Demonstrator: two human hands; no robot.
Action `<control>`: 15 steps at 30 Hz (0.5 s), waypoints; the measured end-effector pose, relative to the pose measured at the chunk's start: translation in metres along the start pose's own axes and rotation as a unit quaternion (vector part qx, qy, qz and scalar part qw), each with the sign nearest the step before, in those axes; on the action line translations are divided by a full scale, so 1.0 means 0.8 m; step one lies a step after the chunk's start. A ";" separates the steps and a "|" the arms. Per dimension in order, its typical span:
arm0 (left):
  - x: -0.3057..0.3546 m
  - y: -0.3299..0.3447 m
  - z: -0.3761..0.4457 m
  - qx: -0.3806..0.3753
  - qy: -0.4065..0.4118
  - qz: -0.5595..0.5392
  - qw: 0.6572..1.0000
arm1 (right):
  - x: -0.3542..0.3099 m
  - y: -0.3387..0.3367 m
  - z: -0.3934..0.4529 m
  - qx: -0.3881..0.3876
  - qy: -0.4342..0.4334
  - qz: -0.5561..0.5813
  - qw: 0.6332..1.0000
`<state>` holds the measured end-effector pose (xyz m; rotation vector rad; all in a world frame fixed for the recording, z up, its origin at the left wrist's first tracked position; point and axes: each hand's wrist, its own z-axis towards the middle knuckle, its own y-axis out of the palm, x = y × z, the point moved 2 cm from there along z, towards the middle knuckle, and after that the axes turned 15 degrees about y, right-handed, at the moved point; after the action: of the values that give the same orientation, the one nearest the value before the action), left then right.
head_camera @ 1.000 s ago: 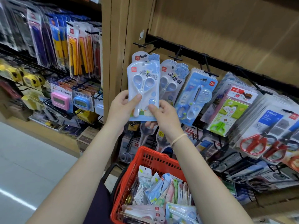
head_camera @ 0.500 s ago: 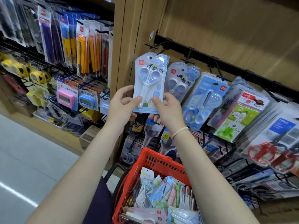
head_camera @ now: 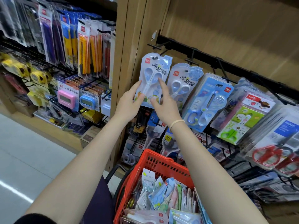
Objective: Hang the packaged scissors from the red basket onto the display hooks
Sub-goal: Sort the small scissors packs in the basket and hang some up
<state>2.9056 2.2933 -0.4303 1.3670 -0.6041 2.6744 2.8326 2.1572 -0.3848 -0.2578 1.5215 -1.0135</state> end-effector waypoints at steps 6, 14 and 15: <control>-0.015 0.018 -0.033 -0.043 -0.035 0.053 0.997 | 0.025 -0.013 -0.024 -0.026 0.035 -0.002 0.999; -0.052 0.101 -0.231 -0.169 -0.052 0.125 0.976 | 0.223 0.021 -0.143 -0.087 0.237 0.056 0.966; -0.059 0.111 -0.258 -0.198 -0.056 0.143 0.968 | 0.256 0.031 -0.163 -0.089 0.274 0.050 0.956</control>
<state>2.7546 2.2950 -0.6034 1.4067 -1.3579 2.4856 2.6753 2.0913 -0.5592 -0.0194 2.1130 -0.9086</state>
